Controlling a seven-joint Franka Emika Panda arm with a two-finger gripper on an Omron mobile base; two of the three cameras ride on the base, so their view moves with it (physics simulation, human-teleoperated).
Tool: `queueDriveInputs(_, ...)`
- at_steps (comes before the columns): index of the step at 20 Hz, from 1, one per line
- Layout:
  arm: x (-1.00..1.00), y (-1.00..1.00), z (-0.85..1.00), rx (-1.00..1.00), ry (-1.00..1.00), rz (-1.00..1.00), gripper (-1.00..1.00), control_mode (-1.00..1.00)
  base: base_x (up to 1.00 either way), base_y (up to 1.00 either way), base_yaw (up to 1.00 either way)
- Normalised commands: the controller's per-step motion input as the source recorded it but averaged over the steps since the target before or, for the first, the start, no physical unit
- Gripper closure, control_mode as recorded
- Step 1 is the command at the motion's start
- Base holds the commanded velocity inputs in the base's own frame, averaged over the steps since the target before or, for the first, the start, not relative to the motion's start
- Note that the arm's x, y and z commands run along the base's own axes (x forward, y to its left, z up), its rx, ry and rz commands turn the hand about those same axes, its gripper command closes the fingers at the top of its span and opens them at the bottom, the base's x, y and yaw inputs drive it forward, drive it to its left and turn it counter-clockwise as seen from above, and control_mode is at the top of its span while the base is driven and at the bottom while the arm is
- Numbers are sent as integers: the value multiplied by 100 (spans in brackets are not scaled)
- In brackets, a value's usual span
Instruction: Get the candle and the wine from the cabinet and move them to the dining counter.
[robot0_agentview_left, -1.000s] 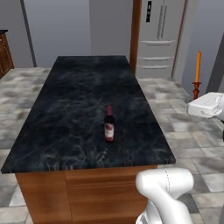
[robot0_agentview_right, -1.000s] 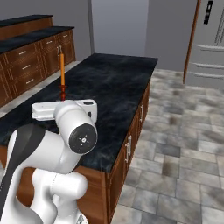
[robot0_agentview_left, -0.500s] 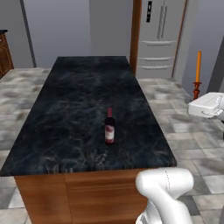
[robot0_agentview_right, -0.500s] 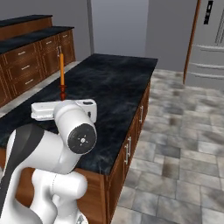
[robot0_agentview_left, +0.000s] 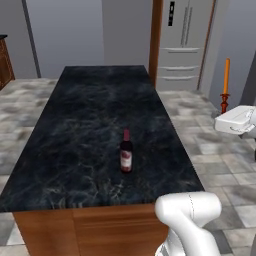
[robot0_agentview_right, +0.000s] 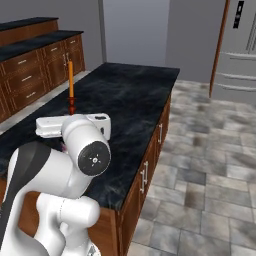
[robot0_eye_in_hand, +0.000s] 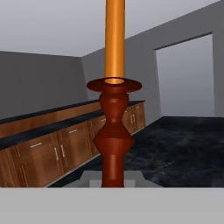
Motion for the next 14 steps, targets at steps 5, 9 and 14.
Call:
queueDriveInputs(5, 0, 0, 0, 0, 0, 0, 100, 100, 33, 0, 0)
queueDriveInputs(9, 0, 0, 0, 0, 0, 0, 100, 100, 39, 0, 0)
queueDriveInputs(14, 0, 0, 0, 0, 0, 0, 100, 100, 39, 0, 0)
